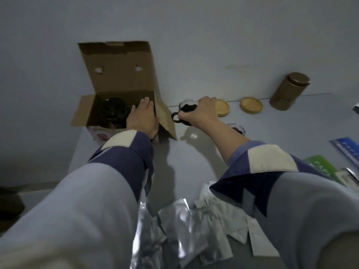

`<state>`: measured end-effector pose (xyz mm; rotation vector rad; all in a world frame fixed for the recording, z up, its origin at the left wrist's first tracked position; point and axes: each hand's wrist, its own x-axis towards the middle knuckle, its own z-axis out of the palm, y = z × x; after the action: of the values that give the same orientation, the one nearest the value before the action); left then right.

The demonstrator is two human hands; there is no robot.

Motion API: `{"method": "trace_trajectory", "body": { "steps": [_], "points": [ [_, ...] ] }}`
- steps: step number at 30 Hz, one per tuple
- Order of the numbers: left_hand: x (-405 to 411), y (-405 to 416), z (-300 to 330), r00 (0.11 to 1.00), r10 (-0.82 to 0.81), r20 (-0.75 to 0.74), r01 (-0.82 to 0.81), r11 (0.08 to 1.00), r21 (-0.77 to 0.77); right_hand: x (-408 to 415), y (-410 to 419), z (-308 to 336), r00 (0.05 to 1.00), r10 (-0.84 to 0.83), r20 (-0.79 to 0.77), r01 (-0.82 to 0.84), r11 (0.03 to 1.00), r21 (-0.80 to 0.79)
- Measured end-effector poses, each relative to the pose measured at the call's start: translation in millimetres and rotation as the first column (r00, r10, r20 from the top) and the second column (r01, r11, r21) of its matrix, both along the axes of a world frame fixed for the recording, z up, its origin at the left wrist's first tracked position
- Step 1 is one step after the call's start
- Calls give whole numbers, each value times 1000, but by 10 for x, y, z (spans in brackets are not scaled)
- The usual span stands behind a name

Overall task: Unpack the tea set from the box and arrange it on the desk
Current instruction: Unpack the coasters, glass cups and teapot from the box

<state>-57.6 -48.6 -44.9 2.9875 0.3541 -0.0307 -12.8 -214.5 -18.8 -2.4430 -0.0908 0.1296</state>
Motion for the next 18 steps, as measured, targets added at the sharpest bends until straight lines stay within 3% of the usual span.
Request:
{"method": "trace_trajectory", "body": {
  "steps": [5,13,16,18],
  "points": [
    [18,-745,-422,992,-104,-69,95,989,-116,-81,-725,-239,993,-104,-50,105,994,5],
    [-97,-1530,-1037,901,-112,-419,16,974,-225,-315,-1481,-701,985,-165,-42,169,977,129],
    [-89,-1609,-1234,904,-31,-427,-82,966,-244,-383,-1608,-896,984,-153,-88,164,977,139],
    [-89,-1612,-1336,935,17,-354,-116,958,-262,-416,-1650,-1007,978,-169,-123,186,973,139]
  ]
}}
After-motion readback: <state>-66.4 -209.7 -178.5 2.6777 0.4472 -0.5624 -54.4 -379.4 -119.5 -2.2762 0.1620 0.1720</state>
